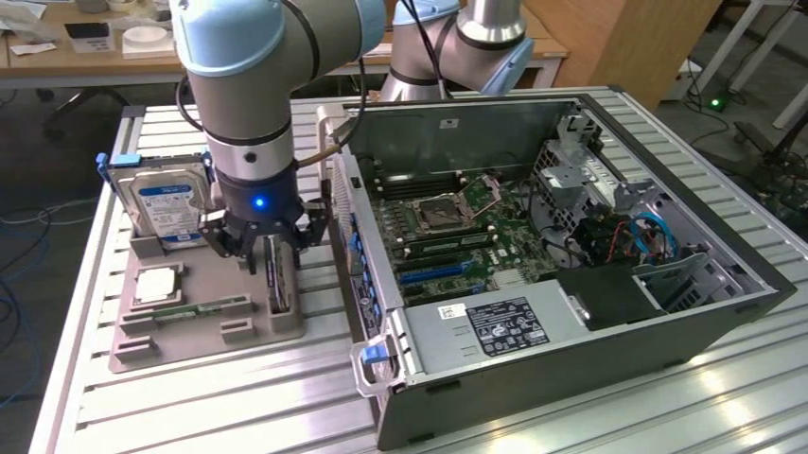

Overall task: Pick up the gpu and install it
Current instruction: 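Pick up the gpu and move the gpu toward the slot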

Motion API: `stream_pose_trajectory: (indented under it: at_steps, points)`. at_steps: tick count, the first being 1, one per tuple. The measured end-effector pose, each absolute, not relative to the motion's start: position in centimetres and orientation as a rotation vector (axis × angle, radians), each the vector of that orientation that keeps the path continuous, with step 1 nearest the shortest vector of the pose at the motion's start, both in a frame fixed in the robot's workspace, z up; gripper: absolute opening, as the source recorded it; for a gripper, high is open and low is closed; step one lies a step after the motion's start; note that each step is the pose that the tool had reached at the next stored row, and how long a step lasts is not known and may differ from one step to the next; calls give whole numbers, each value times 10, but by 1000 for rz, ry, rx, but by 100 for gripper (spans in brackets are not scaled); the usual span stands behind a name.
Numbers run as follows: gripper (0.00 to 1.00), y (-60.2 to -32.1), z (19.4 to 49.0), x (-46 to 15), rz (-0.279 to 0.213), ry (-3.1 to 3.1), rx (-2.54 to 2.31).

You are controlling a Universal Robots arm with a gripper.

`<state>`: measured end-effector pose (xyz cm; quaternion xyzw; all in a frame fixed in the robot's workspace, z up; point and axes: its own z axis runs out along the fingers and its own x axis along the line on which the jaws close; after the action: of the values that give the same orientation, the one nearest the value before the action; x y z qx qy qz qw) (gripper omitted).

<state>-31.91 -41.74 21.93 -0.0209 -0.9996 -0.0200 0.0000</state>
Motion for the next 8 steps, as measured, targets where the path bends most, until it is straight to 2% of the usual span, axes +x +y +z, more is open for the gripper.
stream_pose_trajectory:
  at_steps: [3,4,5,6,8]
  points:
    - [58,-417,219,-319,-63,-3140,-66]
    - [51,-417,219,-319,-63,-3140,-66]
    - [51,-417,219,-319,-63,-3140,-66]
    - [44,-417,219,-319,-63,-3140,-66]
    - [44,-417,219,-322,-63,-3140,-66]
